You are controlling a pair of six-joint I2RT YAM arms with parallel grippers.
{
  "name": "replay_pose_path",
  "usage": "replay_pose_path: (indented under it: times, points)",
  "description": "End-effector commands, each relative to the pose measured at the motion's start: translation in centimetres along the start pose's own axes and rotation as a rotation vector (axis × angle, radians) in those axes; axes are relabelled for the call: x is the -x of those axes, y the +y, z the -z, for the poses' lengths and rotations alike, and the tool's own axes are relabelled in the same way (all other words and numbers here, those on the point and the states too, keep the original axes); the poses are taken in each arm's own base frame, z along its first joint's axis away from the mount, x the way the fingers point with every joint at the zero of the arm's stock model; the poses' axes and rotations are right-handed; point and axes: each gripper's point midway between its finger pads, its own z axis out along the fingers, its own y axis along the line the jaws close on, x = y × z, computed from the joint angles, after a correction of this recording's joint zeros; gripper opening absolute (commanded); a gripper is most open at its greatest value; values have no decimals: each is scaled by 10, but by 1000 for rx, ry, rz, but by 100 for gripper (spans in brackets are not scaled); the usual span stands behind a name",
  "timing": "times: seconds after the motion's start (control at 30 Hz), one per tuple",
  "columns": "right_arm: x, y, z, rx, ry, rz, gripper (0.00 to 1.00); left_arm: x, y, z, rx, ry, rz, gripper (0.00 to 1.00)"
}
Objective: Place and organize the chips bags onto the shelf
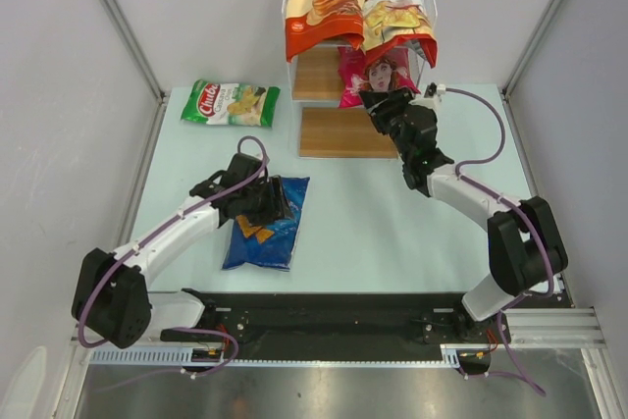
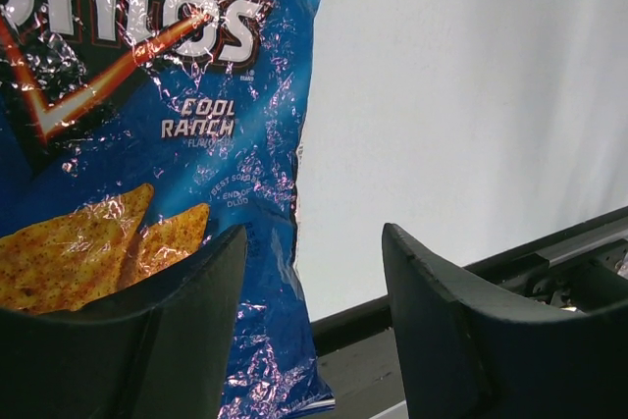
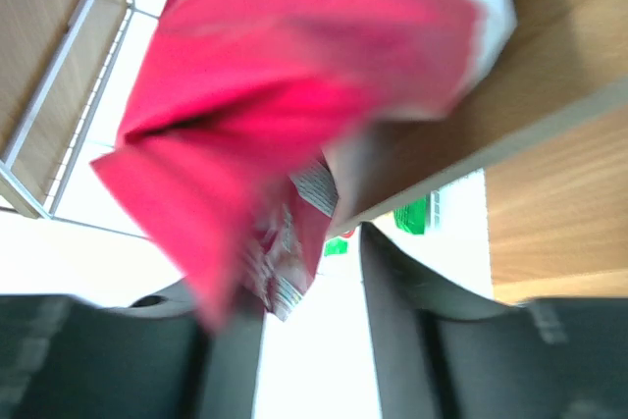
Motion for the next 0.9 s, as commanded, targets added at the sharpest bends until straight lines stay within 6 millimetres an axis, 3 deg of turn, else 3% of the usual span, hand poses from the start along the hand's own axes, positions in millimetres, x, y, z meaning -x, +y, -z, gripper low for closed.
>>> replay_pose_path:
  times: [0.0, 0.07, 0.17, 0.23, 0.4, 0.47, 0.63, 0.73, 0.87]
  points:
    - [15, 14, 13, 19, 18, -7, 53, 23, -15, 8, -33, -56, -12, 63]
    - [16, 15, 19, 10, 44, -7, 54, 34, -16, 10, -11, -86, -19, 66]
    - [5, 16, 36, -11, 136, 34, 54, 50, -14, 15, 40, -123, -27, 77]
    - [-10, 5, 52, -65, 224, 76, 54, 60, -13, 17, 55, -140, -31, 77]
    - [-11, 12, 93, -114, 290, 137, 55, 96, -10, 30, 88, -211, -25, 77]
    - [-15, 3, 107, -160, 327, 158, 55, 115, 2, 36, 129, -242, -12, 82]
    - [-24, -21, 145, -281, 425, 188, 56, 138, 64, 40, 297, -229, 45, 86]
    - [-29, -39, 168, -358, 491, 204, 56, 134, 97, 34, 360, -183, 89, 88]
    - [-28, -52, 193, -412, 539, 239, 50, 124, 121, 30, 393, -140, 130, 89]
